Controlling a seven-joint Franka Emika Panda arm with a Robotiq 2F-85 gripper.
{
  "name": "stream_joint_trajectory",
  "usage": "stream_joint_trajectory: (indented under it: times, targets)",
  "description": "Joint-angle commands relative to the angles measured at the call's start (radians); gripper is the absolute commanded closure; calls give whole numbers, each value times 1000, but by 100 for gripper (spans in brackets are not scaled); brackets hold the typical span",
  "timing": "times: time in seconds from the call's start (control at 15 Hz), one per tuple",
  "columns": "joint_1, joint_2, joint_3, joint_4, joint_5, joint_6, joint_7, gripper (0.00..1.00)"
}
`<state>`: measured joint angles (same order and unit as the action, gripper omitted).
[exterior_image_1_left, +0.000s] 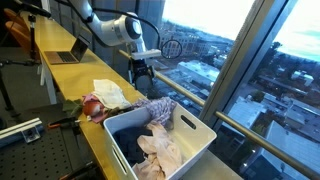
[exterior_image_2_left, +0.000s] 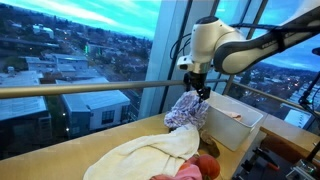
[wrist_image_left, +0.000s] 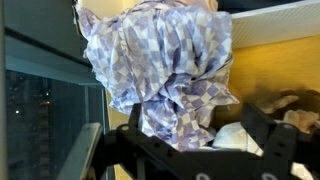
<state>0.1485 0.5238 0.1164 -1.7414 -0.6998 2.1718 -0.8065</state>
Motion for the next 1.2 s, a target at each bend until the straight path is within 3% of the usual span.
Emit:
stream_joint_trajectory:
  times: [0.0, 0.33, 0.67, 0.8, 1.13]
  targets:
    - [12, 221, -16, 242, 10, -85, -52, 0]
    - [11, 423, -4, 429, 74, -147, -104, 0]
    - [31, 540, -9, 553, 147, -187, -151, 0]
    - [34, 570, -16, 580, 159, -198, -156, 26]
    - [34, 573, -21, 597, 193, -231, -147, 64]
